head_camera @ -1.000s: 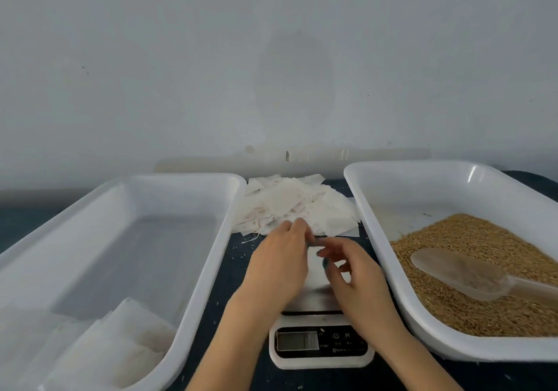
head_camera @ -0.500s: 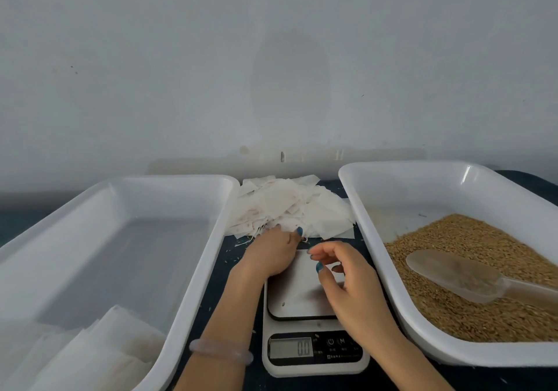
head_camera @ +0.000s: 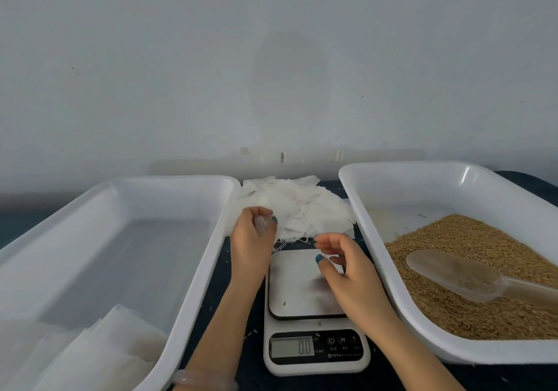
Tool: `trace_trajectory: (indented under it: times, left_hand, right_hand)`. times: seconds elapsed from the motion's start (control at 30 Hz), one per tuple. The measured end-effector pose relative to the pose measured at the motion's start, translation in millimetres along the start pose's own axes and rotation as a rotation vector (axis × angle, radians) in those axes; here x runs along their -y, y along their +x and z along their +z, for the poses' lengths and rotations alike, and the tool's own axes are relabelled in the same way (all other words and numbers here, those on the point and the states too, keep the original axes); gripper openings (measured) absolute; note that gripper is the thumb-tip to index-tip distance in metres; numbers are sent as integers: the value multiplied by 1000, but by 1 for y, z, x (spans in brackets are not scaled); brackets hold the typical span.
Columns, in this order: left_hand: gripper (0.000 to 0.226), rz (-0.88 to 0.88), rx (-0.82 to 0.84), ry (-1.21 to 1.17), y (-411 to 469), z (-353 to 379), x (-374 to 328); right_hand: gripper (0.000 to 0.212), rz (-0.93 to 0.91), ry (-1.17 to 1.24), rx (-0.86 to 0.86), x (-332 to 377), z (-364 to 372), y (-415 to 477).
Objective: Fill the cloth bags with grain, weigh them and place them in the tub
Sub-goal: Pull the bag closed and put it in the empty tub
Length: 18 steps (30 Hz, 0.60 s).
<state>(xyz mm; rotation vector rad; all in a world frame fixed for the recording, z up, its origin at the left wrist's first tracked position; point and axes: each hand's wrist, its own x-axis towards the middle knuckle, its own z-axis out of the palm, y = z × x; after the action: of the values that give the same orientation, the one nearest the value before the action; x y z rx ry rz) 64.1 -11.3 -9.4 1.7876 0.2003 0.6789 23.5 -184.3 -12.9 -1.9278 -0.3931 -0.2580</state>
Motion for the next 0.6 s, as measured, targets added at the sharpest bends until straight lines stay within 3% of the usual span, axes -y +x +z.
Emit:
trace_trajectory:
  times: [0.13,0.27,0.33,0.47,0.6]
  left_hand:
    - [27,21,18,-210,-9,-11,-11]
    - [33,-142,282,-458,-17,-24,-16]
    - [37,-139,379,-428,-21,-27,-17]
    - [47,-177,372,-333,-24,-24,-21]
    - [62,-315,455,-364,-22,-24,-25]
  right_hand:
    - [37,-5,16,20,6,7,16]
    - [37,48,132,-14,13,15,31]
    - [32,48,151,-61,13,17,31]
    - [17,82,159,-179,4,19,29]
    - [18,195,461,-282,3,18,32]
